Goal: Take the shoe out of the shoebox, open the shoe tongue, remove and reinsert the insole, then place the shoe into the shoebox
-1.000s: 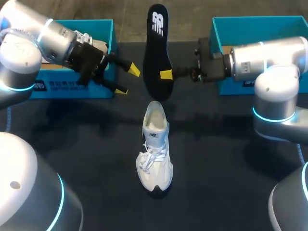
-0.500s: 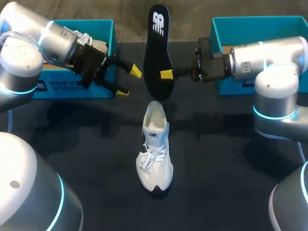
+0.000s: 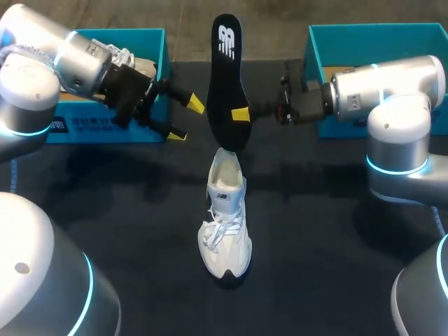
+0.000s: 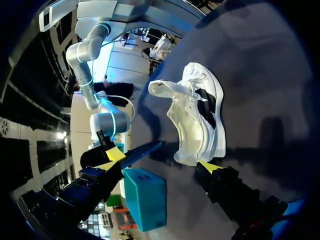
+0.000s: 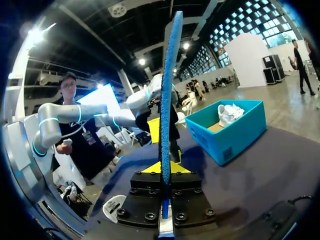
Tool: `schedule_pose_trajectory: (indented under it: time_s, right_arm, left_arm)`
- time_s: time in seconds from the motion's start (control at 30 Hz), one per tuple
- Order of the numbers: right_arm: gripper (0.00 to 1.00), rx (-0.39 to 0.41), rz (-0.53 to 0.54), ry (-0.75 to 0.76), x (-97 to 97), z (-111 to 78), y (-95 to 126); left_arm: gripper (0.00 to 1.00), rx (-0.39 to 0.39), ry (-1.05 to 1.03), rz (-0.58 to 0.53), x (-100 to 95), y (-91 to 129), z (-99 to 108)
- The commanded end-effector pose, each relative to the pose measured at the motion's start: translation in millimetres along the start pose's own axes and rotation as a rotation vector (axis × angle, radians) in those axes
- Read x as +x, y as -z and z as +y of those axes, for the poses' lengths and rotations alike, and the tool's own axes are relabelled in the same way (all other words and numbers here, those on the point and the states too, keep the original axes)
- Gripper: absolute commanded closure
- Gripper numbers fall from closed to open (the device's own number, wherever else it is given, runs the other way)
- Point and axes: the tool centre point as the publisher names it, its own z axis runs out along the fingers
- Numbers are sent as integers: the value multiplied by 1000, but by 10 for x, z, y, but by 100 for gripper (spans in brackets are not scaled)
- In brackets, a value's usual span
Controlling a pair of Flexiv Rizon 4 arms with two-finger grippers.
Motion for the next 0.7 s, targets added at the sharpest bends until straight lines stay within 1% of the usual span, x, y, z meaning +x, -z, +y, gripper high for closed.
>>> schedule_pose_trajectory:
  time_s: [0.03, 0.07, 0.17, 0.27, 0.4, 0.47, 0.5, 0.53, 0.6, 0.7]
  right_arm:
    - [100, 2, 8, -9, -74, -20, -74]
    - [100, 9, 5, -11, -84, -33, -85]
    - [100, 5, 7, -30, -110, -91, -107]
    - [100, 15, 10, -37, -128, -136, -128]
    - [100, 28, 11, -47, -157, -183, -156]
    - [100, 33, 13, -60, -177, -202, -172]
    - [100, 32, 13, -59, -181, -200, -179]
    - [100, 34, 12, -61, -187, -198, -188]
    - [100, 37, 13, -61, -214, -201, -185]
    - [100, 40, 13, -62, -234, -191, -191]
  left_arm:
    - [0, 24, 68, 20, 59, 71, -2]
    - [0, 19, 73, 37, 81, 75, -10]
    - [0, 20, 135, 33, 163, 112, -15]
    - [0, 40, 121, 17, 224, 127, -35]
    - [0, 57, 171, 23, 344, 94, -56]
    - [0, 42, 235, 26, 406, 67, -55]
    - [0, 48, 281, -10, 431, 63, -59]
    - [0, 42, 354, -20, 470, 62, -51]
    - [0, 65, 418, -20, 525, 40, -67]
    - [0, 48, 554, -23, 568, 32, -84]
